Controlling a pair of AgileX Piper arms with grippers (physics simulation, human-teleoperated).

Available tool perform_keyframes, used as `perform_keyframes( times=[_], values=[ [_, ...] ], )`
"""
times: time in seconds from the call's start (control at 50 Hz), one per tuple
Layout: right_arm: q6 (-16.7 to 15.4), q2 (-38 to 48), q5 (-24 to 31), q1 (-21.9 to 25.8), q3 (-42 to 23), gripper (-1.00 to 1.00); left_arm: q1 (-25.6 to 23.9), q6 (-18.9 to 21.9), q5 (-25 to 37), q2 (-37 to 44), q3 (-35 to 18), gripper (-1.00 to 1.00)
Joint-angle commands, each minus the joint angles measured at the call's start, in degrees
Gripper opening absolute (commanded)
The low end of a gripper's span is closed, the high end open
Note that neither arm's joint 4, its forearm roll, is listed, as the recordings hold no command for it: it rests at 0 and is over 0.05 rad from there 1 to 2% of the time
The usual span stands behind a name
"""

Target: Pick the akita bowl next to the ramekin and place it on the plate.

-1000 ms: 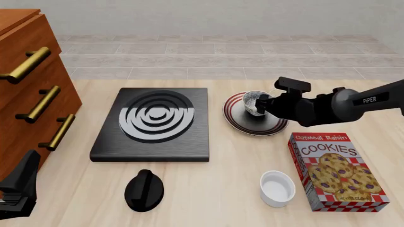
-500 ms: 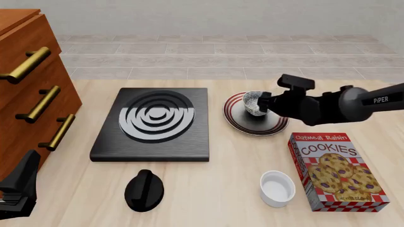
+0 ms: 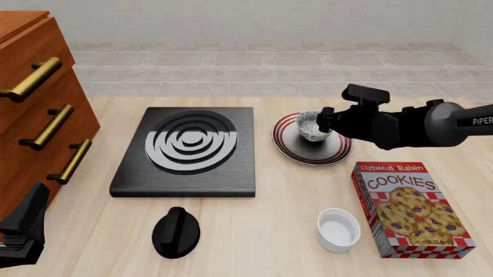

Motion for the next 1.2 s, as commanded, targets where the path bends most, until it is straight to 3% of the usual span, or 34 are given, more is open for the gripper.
perform_keyframes(
  times=[0.02, 0.88, 1.2],
  values=[
    [-0.37, -1.64, 1.29, 0.17, 0.08, 1.00, 0.00, 0.00, 0.00, 0.00, 0.00, 1.00],
    [-1.23, -8.11, 3.63, 1.05, 2.79, 1.00, 0.00, 0.00, 0.00, 0.00, 0.00, 1.00],
    [-0.54, -15.23, 5.43, 3.14, 5.16, 1.00, 0.00, 0.00, 0.00, 0.00, 0.00, 1.00]
  ],
)
